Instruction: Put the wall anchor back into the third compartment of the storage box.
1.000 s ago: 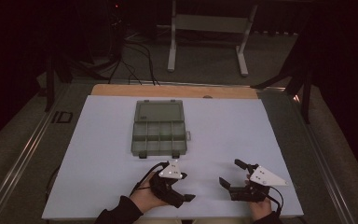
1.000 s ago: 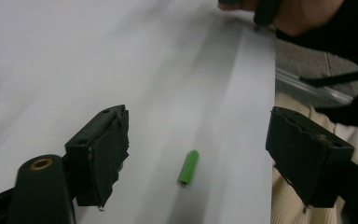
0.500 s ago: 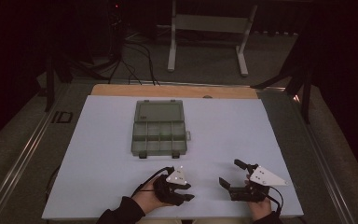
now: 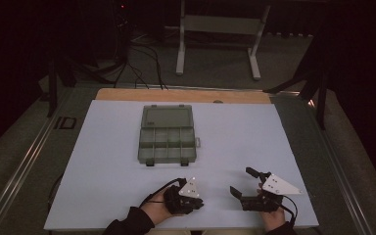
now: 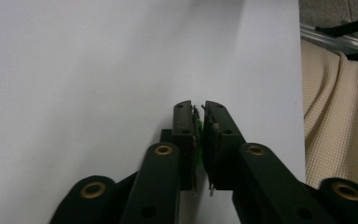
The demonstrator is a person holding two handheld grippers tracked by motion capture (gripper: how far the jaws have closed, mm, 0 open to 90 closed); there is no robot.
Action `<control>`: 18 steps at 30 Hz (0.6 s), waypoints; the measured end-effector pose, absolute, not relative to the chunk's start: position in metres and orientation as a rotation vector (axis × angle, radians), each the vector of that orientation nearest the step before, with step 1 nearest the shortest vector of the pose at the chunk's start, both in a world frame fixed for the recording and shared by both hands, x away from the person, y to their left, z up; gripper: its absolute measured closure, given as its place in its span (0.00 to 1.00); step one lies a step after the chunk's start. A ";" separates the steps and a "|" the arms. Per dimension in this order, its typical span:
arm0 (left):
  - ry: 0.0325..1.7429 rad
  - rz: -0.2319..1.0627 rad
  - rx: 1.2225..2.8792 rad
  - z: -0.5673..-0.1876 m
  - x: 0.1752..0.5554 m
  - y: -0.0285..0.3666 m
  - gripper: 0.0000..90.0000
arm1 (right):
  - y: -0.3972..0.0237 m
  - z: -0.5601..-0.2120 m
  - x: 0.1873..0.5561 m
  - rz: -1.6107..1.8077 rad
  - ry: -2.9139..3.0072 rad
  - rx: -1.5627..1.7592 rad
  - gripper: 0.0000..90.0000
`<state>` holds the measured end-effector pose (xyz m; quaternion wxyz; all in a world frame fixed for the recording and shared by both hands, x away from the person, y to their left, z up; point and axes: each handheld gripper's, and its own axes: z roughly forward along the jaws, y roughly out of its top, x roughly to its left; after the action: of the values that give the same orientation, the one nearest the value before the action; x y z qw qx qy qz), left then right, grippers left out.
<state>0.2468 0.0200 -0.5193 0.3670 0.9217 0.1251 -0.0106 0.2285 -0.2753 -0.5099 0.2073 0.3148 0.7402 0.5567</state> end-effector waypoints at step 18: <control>0.368 -0.052 2.315 -0.504 0.253 0.026 0.92 | -0.276 -0.510 0.229 1.556 2.054 0.880 0.11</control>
<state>0.2529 0.0256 -0.5044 0.3879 0.9101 0.1445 -0.0205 0.2287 -0.2761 -0.5098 0.2078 0.3160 0.7379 0.5590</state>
